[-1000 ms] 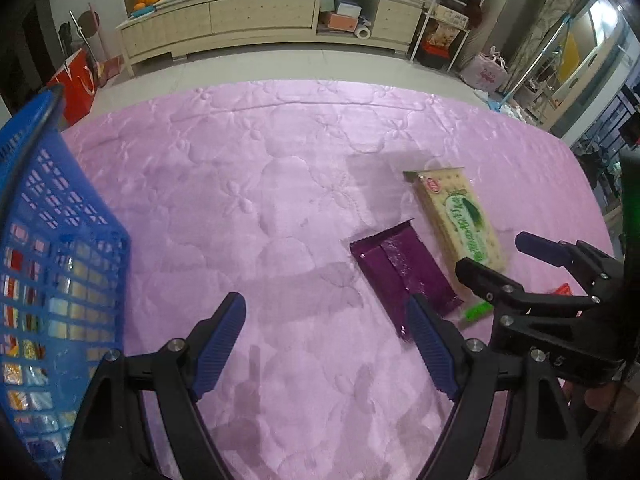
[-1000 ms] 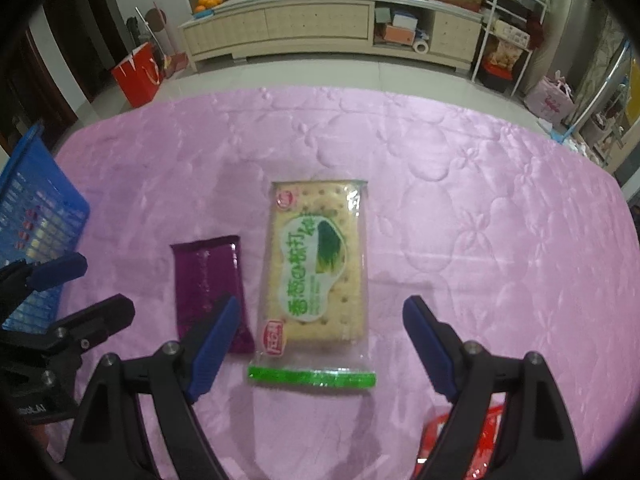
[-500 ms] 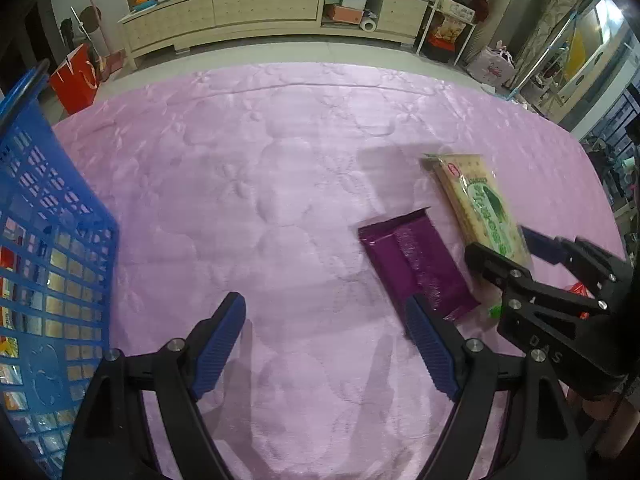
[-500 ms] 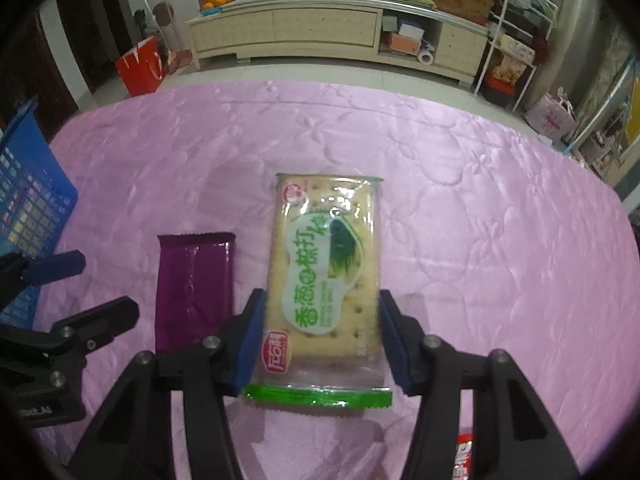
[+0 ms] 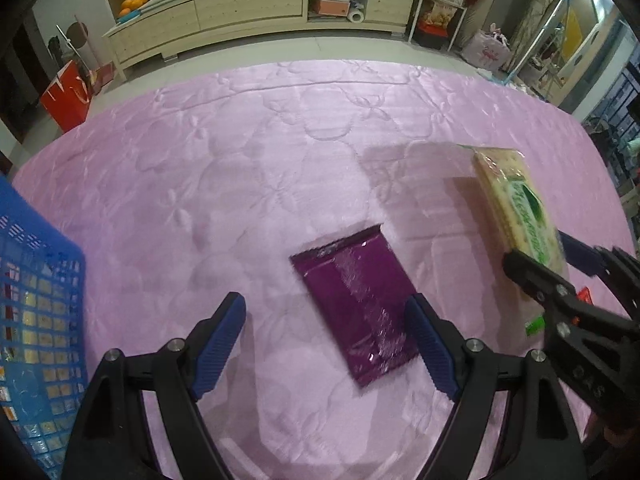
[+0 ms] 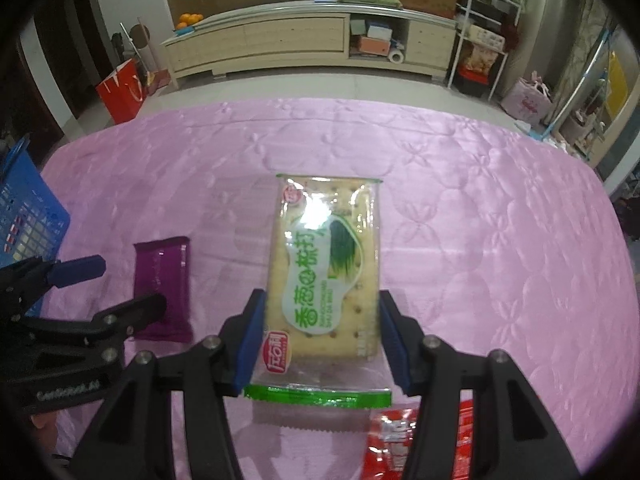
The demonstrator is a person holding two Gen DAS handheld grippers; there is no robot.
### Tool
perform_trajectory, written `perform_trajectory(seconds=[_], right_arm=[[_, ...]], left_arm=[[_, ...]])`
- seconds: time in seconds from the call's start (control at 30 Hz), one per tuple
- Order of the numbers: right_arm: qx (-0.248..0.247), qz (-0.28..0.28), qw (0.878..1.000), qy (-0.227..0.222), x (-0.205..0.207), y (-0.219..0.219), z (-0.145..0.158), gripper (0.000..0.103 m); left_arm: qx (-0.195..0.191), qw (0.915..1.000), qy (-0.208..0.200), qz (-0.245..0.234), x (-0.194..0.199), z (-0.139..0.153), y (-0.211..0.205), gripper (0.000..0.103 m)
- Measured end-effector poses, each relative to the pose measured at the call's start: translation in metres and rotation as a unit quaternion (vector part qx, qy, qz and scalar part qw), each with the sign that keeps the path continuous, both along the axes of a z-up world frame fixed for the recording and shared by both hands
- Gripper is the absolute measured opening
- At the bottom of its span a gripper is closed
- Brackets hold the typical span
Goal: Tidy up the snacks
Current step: 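Close the left gripper on the purple bag while the right gripper lifts the cracker pack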
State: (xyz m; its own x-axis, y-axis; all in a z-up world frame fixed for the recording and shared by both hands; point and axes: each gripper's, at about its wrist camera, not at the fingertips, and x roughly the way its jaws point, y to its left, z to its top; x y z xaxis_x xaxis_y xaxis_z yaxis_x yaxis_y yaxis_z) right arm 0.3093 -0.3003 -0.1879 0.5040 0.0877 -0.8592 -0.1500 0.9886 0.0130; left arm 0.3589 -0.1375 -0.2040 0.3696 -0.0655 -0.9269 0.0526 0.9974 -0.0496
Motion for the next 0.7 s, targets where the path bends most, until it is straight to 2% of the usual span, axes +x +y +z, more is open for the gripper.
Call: perform_trajectory(seconds=[0.13,0.27,0.4,0.6,0.67,0.7], right_arm=[[0.01,-0.009,1.0,0.006,0.004,-0.005,-0.002,0.059],[0.017,-0.008,1.0,0.006,0.003,-0.005,-0.001,0.059],[0.022,-0.007,1.0,0.008,0.003,-0.007,-0.001,0.059],[0.028,-0.009,1.0,0.011,0.003,-0.01,-0.001,0.059],[0.03,-0.008,0.999,0.01,0.003,-0.01,0.0,0.059],[0.031,-0.008,0.999,0.009,0.002,-0.009,0.001,0.059]], left_arm=[[-0.003,1.0,0.001,0.001,0.01,-0.004,-0.008,0.082],[0.027,0.9996,-0.003,0.002,0.015,-0.007,-0.02,0.085],[0.024,0.9996,0.001,0.017,0.018,-0.009,-0.02,0.088],[0.026,0.9993,0.005,0.025,0.011,-0.011,-0.02,0.089],[0.023,0.9994,0.009,0.023,0.007,-0.008,-0.019,0.082],[0.022,0.9995,0.009,0.02,0.006,-0.007,-0.019,0.071]])
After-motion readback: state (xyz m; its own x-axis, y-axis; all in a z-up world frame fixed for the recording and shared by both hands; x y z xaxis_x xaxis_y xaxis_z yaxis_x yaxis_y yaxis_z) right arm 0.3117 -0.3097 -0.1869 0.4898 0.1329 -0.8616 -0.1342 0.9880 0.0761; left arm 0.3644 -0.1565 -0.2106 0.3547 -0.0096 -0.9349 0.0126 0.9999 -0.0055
